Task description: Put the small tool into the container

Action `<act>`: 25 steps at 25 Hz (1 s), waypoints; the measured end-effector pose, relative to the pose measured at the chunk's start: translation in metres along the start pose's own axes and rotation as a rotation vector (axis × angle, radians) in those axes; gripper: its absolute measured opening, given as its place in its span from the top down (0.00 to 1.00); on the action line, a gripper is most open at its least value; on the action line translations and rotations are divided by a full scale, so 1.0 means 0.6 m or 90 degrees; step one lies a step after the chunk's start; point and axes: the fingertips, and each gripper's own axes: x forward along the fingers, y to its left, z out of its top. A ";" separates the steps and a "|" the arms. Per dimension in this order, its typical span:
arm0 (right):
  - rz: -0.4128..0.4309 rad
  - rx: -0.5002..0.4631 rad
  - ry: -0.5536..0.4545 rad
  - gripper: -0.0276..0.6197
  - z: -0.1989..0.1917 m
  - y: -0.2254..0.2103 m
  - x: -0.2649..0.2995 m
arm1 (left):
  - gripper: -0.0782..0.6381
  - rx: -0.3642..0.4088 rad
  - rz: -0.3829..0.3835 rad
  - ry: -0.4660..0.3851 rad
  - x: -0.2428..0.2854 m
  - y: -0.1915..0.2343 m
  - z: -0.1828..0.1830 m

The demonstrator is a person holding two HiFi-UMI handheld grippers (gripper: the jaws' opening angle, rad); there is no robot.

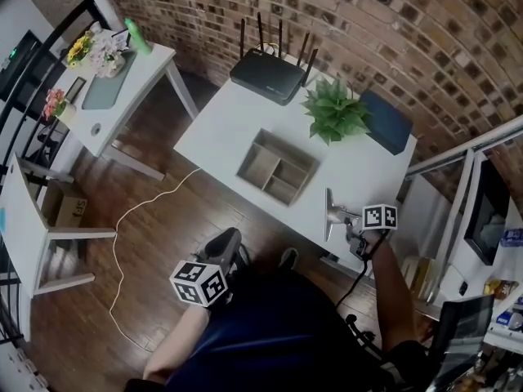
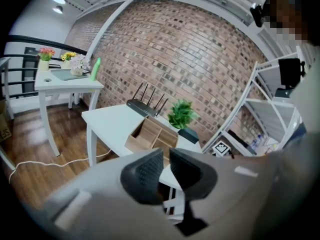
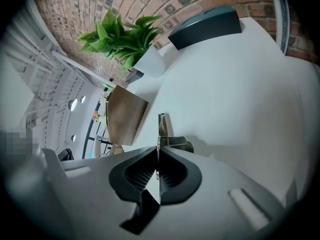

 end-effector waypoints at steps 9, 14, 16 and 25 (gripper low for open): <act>0.008 -0.060 -0.126 0.94 0.021 0.070 -0.051 | 0.85 0.020 -0.033 0.014 0.014 -0.015 0.001; 0.020 -0.103 -0.213 0.94 0.054 0.133 -0.094 | 0.85 0.033 -0.057 0.022 0.024 -0.027 0.003; 0.029 -0.115 -0.239 0.94 0.066 0.157 -0.106 | 0.85 0.036 -0.063 0.022 0.025 -0.029 0.005; 0.040 -0.170 -0.326 0.94 0.120 0.245 -0.132 | 0.85 0.026 -0.056 0.008 0.010 -0.006 0.019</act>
